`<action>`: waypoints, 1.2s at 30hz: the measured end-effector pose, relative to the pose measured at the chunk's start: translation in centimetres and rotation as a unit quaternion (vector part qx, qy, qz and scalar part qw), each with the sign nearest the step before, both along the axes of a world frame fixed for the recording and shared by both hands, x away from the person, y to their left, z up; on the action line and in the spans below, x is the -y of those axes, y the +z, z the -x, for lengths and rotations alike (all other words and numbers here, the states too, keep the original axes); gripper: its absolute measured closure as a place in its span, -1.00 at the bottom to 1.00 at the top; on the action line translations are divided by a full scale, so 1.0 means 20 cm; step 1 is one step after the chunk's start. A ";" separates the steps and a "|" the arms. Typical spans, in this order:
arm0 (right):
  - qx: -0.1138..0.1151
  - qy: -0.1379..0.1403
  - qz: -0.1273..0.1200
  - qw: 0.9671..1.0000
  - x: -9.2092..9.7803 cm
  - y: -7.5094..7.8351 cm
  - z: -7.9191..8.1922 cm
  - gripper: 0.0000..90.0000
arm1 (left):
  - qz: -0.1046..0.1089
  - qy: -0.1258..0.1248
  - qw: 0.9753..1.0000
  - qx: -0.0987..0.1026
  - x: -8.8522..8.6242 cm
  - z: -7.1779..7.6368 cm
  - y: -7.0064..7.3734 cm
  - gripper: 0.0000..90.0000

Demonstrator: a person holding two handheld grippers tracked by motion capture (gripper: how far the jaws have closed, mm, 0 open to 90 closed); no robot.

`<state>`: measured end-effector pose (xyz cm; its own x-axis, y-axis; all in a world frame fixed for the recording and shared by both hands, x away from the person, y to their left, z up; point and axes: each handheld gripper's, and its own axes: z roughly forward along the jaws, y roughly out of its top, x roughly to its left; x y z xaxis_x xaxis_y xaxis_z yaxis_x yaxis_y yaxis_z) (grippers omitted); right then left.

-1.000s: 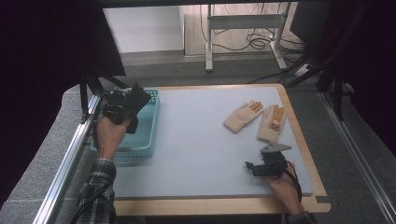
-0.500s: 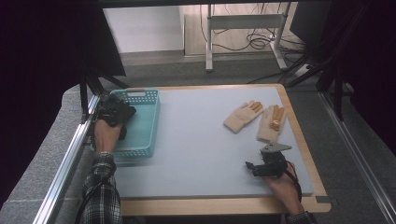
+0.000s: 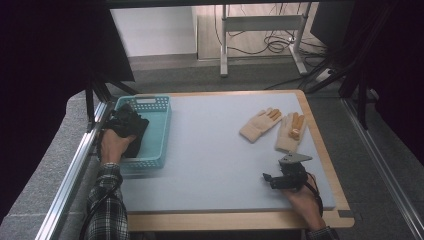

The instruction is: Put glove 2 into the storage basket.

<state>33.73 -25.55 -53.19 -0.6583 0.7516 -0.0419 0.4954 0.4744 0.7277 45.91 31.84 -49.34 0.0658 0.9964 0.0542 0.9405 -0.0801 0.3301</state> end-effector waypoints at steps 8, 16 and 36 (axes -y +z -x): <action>0.001 0.001 0.002 1.000 0.00 0.00 0.00 -0.64 | 0.088 -0.037 0.992 0.086 -0.01 0.12 0.16 -0.93; 0.001 0.001 0.002 1.000 0.00 0.00 0.00 -0.64 | 0.119 -0.117 0.974 0.155 0.14 0.22 0.27 -0.96; 0.000 0.002 0.002 1.000 0.00 0.00 0.00 -0.64 | 0.137 -0.313 0.910 0.234 0.77 0.58 0.30 -0.97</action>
